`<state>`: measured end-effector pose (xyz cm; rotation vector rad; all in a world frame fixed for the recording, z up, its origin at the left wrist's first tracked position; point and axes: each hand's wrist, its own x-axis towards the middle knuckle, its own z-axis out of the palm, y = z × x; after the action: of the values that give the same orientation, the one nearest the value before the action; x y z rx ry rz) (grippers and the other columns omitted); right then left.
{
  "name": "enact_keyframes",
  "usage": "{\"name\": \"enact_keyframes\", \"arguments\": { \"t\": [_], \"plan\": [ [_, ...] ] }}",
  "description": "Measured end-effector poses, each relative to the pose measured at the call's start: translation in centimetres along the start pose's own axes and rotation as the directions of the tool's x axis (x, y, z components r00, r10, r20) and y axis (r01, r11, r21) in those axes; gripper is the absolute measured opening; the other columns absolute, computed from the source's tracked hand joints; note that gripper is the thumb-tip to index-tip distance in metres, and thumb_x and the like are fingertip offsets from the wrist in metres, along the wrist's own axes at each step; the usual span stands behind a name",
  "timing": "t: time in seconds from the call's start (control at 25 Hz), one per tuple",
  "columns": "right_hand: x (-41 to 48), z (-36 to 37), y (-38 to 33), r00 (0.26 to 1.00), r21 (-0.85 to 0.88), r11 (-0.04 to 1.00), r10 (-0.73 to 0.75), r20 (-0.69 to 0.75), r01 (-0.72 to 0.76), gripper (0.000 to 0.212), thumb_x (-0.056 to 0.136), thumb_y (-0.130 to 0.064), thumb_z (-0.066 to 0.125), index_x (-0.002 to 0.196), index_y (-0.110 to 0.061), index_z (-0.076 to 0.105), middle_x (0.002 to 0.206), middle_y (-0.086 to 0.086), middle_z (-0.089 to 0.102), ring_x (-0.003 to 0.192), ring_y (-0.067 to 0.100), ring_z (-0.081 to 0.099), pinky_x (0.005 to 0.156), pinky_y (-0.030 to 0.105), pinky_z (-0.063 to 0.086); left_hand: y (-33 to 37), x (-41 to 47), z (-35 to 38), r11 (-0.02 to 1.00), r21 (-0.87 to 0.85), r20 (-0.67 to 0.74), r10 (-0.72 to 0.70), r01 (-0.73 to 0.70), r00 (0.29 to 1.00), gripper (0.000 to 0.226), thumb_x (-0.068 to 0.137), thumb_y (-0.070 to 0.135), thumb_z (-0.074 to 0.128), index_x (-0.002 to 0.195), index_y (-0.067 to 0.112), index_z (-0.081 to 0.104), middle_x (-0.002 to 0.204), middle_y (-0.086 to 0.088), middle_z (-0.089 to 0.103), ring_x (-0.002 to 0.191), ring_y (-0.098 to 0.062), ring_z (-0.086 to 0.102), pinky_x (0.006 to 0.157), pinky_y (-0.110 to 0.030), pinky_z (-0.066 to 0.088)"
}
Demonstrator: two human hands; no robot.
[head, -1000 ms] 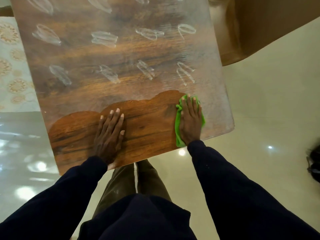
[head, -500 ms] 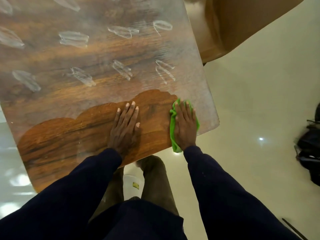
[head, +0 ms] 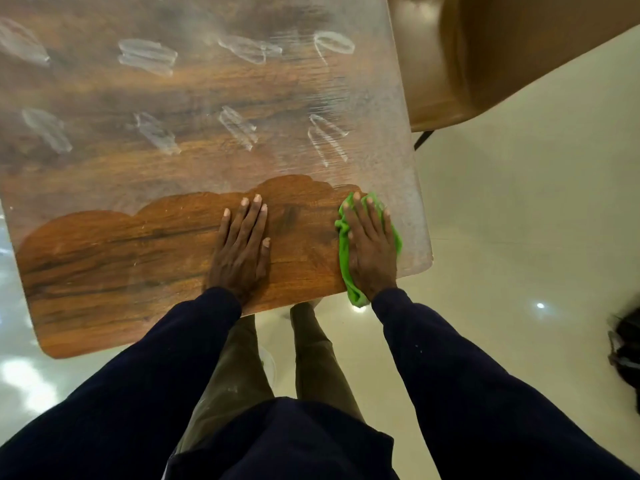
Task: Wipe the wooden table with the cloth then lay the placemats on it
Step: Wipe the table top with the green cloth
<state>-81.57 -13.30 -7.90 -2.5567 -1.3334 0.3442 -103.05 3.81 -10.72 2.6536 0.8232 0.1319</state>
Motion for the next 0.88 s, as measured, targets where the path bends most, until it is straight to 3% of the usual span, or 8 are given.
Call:
{"name": "enact_keyframes", "arguments": {
  "t": [0.12,0.2,0.36,0.44,0.56,0.64,0.76,0.88],
  "plan": [
    [4.0,1.5,-3.4,0.999,-0.007,1.0,0.028,-0.023,-0.028,0.053,0.112,-0.029,0.032,0.164,-0.017,0.033,0.174,0.009,0.024,0.163,0.033,0.014,0.131,0.059,0.013,-0.1,-0.1,0.2,1.0,0.027,-0.041,0.011,-0.01,0.999,0.058,0.11,0.027,0.031,0.163,0.002,0.027,0.173,-0.017,0.022,0.161,-0.032,0.02,0.132,-0.053,0.013],
    [3.3,2.4,-5.3,0.983,-0.014,0.984,-0.179,0.052,0.18,0.055,0.112,-0.03,0.038,0.165,-0.017,0.032,0.175,0.01,0.023,0.163,0.034,0.014,0.131,0.059,0.012,-0.1,0.0,0.2,0.999,0.035,-0.043,0.005,-0.004,0.999,0.058,0.11,0.025,0.033,0.163,0.002,0.029,0.172,-0.017,0.023,0.161,-0.031,0.021,0.132,-0.053,0.013],
    [-1.7,1.6,-1.5,0.787,-0.009,0.809,-0.568,0.242,0.587,0.058,0.112,-0.042,0.04,0.165,-0.02,0.031,0.174,0.008,0.024,0.163,0.031,0.018,0.132,0.057,0.013,0.0,-0.1,0.2,0.999,0.032,-0.024,-0.007,0.007,1.0,0.058,0.11,0.025,0.032,0.164,0.004,0.026,0.173,-0.015,0.021,0.162,-0.029,0.018,0.131,-0.054,0.014],
    [-1.4,0.2,2.0,0.814,-0.013,0.83,-0.543,0.206,0.558,0.054,0.114,-0.043,0.033,0.163,-0.019,0.038,0.173,0.008,0.029,0.162,0.031,0.022,0.129,0.061,0.019,0.1,-0.1,0.2,0.999,0.042,-0.013,-0.015,0.015,1.0,0.058,0.111,0.027,0.03,0.164,0.005,0.025,0.173,-0.015,0.021,0.162,-0.03,0.018,0.131,-0.053,0.014],
    [2.9,-0.5,2.7,0.967,-0.017,0.969,-0.246,0.064,0.247,0.051,0.114,-0.032,0.029,0.162,-0.016,0.038,0.172,0.008,0.03,0.162,0.031,0.021,0.128,0.061,0.021,0.1,0.0,0.2,0.998,0.065,-0.026,-0.022,0.024,0.999,0.059,0.11,0.027,0.031,0.164,0.004,0.026,0.173,-0.015,0.022,0.161,-0.031,0.02,0.132,-0.052,0.013],
    [5.7,0.4,-0.6,0.995,-0.013,0.995,-0.099,-0.009,0.099,0.053,0.112,-0.03,0.03,0.163,-0.016,0.035,0.173,0.011,0.028,0.162,0.034,0.018,0.13,0.06,0.016,0.2,-0.2,0.3,0.997,0.069,-0.029,-0.023,0.025,0.999,0.059,0.11,0.027,0.032,0.164,0.004,0.027,0.173,-0.015,0.022,0.161,-0.03,0.019,0.132,-0.052,0.014],
    [4.9,1.7,-5.0,0.967,0.012,0.969,-0.248,0.066,0.248,0.057,0.111,-0.032,0.043,0.164,-0.017,0.032,0.174,0.011,0.024,0.163,0.033,0.013,0.133,0.056,0.008,0.3,-0.1,0.0,0.997,0.076,-0.034,-0.022,0.024,0.999,0.059,0.11,0.026,0.031,0.164,0.004,0.026,0.173,-0.014,0.021,0.161,-0.03,0.019,0.131,-0.053,0.016],
    [0.5,1.2,-2.4,0.814,0.009,0.838,-0.533,0.232,0.546,0.055,0.114,-0.04,0.041,0.165,-0.021,0.033,0.174,0.008,0.025,0.163,0.03,0.015,0.133,0.056,0.01,0.4,-0.1,0.0,0.997,0.078,-0.039,-0.025,0.028,0.999,0.059,0.11,0.025,0.033,0.164,0.004,0.026,0.173,-0.014,0.021,0.162,-0.029,0.018,0.131,-0.053,0.016]
  ]
}}
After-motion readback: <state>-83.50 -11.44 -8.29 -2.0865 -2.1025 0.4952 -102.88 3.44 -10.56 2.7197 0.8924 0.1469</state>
